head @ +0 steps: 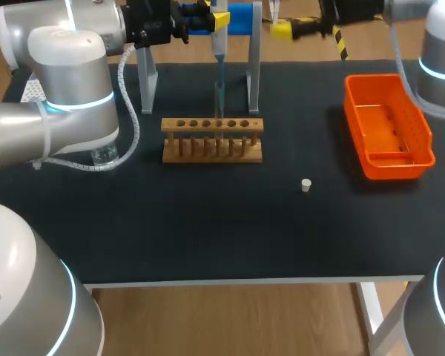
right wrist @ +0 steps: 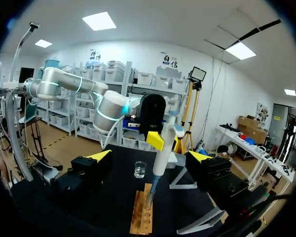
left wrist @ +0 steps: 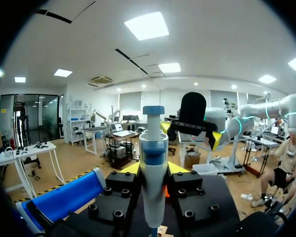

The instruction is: Invert the test tube, pick up the pipette, mount the tip to pipette, aspirate from beaker and dispense into the tube, eject the tip, return the pipette, and cap with the stopper.

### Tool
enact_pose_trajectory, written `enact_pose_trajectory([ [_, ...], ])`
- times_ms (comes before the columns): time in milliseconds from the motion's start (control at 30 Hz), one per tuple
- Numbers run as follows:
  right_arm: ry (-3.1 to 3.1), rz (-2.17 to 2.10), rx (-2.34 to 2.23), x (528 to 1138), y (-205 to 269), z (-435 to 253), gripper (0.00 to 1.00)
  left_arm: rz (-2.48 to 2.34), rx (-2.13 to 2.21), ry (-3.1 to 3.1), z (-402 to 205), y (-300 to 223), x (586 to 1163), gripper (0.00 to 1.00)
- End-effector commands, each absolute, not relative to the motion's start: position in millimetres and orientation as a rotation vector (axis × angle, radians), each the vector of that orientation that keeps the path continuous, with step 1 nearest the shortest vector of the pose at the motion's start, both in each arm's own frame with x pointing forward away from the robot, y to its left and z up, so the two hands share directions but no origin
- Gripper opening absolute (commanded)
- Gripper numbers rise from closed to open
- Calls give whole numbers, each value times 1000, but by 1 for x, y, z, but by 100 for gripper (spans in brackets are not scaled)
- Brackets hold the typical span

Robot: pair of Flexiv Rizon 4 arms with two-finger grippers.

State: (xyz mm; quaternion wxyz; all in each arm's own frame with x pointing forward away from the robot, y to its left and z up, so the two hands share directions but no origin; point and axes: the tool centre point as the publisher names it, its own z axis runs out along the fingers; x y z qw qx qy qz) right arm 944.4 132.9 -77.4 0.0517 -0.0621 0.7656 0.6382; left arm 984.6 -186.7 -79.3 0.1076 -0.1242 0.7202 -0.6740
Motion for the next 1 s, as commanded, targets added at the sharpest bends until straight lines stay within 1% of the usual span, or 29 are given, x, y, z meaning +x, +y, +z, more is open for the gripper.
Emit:
enact_pose_trajectory([
  [33,2313,1954,-216,937,113,-114,100,-1983,-368,2118,-79,-188,985,0],
  [433,2385,1979,-185,953,109,-192,100,-1983,-368,2118,-79,-188,985,0],
  [1000,2501,1948,-178,979,150,-243,100,-1983,-368,2118,-79,-188,985,0],
])
